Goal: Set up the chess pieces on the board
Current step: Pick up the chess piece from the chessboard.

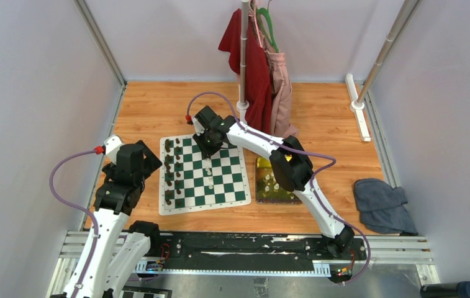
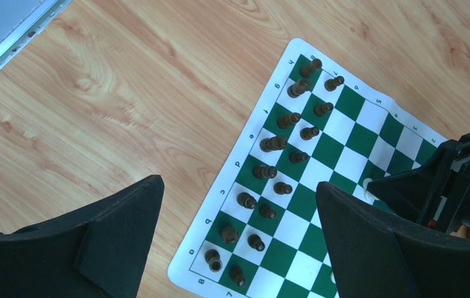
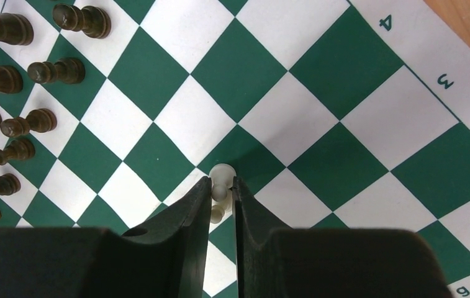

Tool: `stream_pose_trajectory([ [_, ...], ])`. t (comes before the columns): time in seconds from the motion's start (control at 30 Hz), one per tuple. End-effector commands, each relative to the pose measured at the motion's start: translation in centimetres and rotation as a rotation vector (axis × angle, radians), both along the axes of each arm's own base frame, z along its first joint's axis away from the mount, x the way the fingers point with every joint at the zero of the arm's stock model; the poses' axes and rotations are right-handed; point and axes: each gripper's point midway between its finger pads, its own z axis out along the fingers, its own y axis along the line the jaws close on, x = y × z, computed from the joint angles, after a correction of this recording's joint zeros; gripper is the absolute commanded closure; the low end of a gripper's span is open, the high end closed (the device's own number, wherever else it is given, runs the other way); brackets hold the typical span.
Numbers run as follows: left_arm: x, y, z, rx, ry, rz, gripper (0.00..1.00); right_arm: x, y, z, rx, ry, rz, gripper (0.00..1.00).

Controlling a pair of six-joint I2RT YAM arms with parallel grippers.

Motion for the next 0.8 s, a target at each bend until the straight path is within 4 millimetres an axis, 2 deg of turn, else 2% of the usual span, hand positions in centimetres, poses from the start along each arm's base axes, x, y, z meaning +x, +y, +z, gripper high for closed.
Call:
stream_pose_trajectory([
  [0.0,0.3,0.1,-0.2,-0.002,-0.008,0.011,0.0,0.1,-1.3,-1.5,-0.048,0.024,-0.01,0.77],
  [0.37,0.3,0.2,-0.3,0.002,-0.007,0.01,0.0,0.3,-0.8,-1.5,-0.039,0.03,-0.008,0.84],
  [0.77,0.3,0.2,-0.3,0.003,-0.006,0.01,0.0,0.5,-0.2,-0.4,-0.012,0.024,-0.004,0.9],
])
